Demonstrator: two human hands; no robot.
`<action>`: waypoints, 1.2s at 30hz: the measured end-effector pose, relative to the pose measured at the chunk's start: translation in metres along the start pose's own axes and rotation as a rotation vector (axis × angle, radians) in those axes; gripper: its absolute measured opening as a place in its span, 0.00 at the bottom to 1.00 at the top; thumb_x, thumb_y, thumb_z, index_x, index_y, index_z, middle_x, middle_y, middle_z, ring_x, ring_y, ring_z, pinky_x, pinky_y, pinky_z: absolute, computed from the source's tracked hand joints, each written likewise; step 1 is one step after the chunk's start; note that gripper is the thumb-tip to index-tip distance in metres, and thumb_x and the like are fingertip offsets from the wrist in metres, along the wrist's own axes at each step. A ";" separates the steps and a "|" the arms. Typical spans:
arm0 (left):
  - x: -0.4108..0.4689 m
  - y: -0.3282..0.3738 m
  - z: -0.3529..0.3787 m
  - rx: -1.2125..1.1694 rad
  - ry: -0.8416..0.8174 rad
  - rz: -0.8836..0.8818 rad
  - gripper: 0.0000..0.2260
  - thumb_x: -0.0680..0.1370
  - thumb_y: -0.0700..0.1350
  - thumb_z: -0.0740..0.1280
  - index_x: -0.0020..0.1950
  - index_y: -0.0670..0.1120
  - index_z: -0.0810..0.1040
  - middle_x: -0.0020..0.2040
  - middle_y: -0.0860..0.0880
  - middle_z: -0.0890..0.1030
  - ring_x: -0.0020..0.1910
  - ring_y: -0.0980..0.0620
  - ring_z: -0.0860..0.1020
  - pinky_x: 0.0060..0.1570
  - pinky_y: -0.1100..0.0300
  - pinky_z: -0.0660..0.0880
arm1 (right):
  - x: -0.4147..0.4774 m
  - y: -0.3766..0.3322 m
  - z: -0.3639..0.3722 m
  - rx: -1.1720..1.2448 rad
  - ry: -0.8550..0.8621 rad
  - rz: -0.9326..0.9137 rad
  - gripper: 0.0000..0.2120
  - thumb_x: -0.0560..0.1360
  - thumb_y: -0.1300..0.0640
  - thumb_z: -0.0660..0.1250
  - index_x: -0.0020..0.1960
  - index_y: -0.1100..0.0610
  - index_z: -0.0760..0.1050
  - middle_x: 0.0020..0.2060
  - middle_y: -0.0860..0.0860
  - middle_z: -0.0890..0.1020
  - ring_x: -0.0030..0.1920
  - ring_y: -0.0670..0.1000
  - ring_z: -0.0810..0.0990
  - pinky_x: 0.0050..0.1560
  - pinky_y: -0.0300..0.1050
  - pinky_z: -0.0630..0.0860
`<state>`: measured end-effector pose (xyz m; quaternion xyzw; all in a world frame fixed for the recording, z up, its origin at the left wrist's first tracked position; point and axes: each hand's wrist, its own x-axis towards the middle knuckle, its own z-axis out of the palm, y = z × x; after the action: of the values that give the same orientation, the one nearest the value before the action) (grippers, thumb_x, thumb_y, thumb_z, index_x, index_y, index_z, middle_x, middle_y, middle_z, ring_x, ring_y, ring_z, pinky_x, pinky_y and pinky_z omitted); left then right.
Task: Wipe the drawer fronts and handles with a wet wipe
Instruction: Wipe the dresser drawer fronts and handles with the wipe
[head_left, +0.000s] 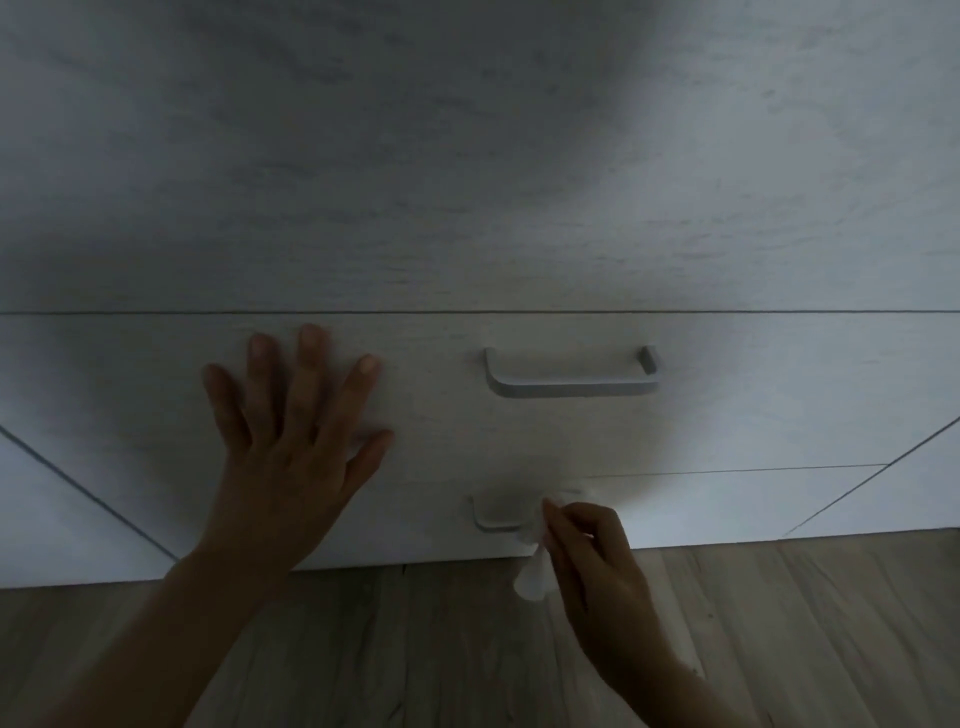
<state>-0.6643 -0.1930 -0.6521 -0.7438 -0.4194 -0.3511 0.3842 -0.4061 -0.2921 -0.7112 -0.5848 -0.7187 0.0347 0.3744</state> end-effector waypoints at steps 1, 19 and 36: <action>0.000 0.000 0.001 -0.005 0.004 -0.005 0.31 0.84 0.56 0.56 0.82 0.48 0.46 0.81 0.44 0.40 0.79 0.41 0.39 0.75 0.39 0.38 | 0.001 0.007 -0.002 -0.043 -0.009 -0.066 0.21 0.82 0.41 0.52 0.63 0.53 0.75 0.56 0.43 0.76 0.55 0.43 0.74 0.58 0.23 0.67; 0.000 0.000 0.001 0.006 -0.011 0.005 0.34 0.82 0.57 0.59 0.82 0.48 0.45 0.81 0.44 0.38 0.79 0.40 0.37 0.74 0.38 0.39 | 0.015 0.032 0.004 -0.191 0.039 -0.468 0.14 0.79 0.56 0.59 0.57 0.60 0.80 0.50 0.55 0.84 0.50 0.50 0.82 0.46 0.45 0.82; 0.000 0.000 0.000 0.030 -0.015 0.005 0.33 0.83 0.57 0.56 0.82 0.47 0.45 0.80 0.43 0.38 0.79 0.40 0.37 0.74 0.37 0.40 | 0.002 0.025 0.038 -0.263 0.082 -0.471 0.17 0.82 0.57 0.57 0.66 0.65 0.72 0.62 0.59 0.78 0.66 0.55 0.72 0.71 0.49 0.65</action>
<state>-0.6645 -0.1927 -0.6518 -0.7416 -0.4254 -0.3383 0.3932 -0.4077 -0.2679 -0.7491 -0.4459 -0.8176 -0.1708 0.3216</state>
